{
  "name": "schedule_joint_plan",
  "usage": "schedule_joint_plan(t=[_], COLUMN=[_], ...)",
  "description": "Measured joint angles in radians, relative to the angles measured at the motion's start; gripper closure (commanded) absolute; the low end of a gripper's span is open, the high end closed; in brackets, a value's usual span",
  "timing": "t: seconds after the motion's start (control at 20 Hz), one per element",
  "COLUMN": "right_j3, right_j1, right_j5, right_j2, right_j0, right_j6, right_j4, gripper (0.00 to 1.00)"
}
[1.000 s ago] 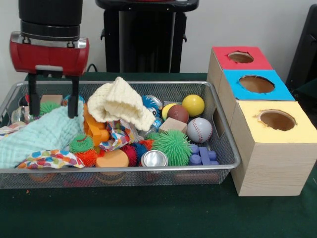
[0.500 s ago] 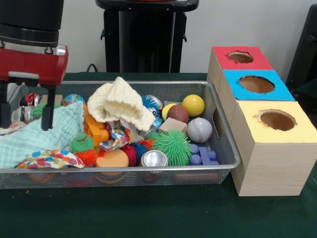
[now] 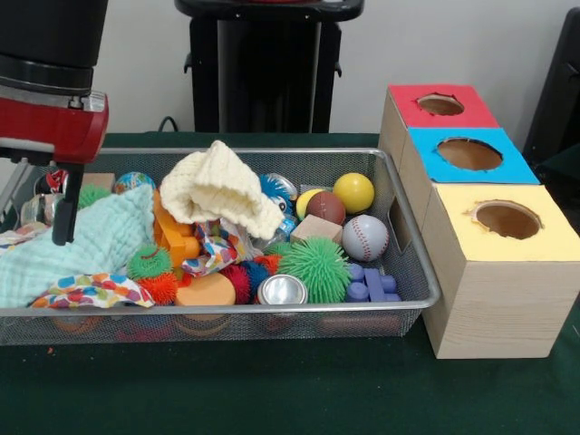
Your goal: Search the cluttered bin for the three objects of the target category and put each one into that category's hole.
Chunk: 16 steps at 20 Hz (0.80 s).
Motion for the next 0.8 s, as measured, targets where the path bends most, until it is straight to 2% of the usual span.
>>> schedule_joint_plan(t=[0.25,0.8], right_j3=[0.002,0.014], right_j1=[0.001,0.004], right_j5=[0.000,0.000], right_j2=[-0.014,-0.042], right_j0=[0.012,0.021], right_j6=[0.000,0.000], right_j4=[-0.022,-0.021], gripper=[0.00,0.00])
